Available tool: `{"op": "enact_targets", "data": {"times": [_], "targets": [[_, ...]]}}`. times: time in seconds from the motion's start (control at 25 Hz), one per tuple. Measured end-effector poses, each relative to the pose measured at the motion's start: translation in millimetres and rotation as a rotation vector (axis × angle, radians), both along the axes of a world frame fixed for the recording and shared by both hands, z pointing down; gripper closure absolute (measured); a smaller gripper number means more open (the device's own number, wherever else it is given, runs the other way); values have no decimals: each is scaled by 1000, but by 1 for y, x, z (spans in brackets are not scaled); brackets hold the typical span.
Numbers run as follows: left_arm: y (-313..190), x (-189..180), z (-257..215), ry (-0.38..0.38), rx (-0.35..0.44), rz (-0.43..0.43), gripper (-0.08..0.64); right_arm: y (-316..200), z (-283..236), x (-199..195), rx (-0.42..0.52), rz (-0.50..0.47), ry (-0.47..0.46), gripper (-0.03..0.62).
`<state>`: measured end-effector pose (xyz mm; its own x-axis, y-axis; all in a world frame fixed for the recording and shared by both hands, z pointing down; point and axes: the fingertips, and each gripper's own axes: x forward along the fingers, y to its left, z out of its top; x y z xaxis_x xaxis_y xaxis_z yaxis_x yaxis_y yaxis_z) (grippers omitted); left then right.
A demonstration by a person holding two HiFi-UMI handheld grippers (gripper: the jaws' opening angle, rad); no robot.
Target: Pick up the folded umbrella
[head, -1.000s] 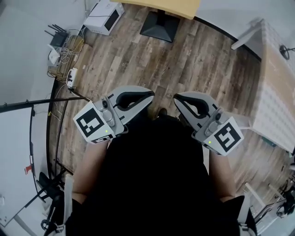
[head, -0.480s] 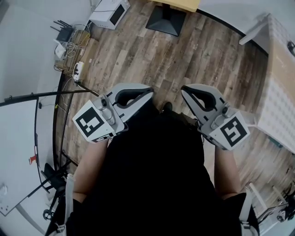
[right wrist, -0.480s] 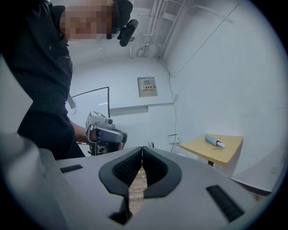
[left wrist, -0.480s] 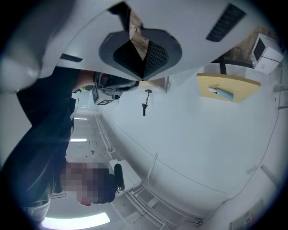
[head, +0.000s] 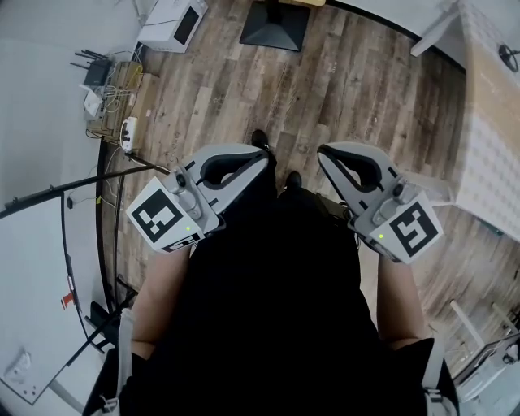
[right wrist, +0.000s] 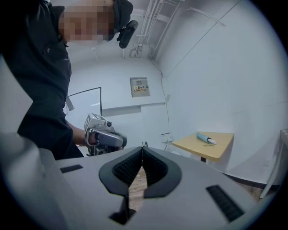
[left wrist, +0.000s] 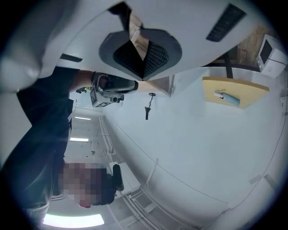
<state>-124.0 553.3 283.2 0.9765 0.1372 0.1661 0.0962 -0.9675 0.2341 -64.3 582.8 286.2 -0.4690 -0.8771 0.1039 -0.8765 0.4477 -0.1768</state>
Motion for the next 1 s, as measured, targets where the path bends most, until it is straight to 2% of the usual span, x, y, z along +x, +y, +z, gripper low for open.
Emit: {"op": "enact_targets", "data": {"times": [0.24, 0.56, 0.8, 1.0], "targets": [[-26, 26, -4, 47, -16, 43, 549, -27, 0, 16, -35, 15, 47, 574], [-86, 47, -13, 105, -44, 86, 549, -103, -16, 17, -54, -4, 114, 574], [-160, 41, -27, 150, -41, 89, 549, -177, -29, 10, -53, -18, 142, 574], [-226, 25, -33, 181, -50, 45, 549, -224, -19, 15, -94, -18, 162, 574]]}}
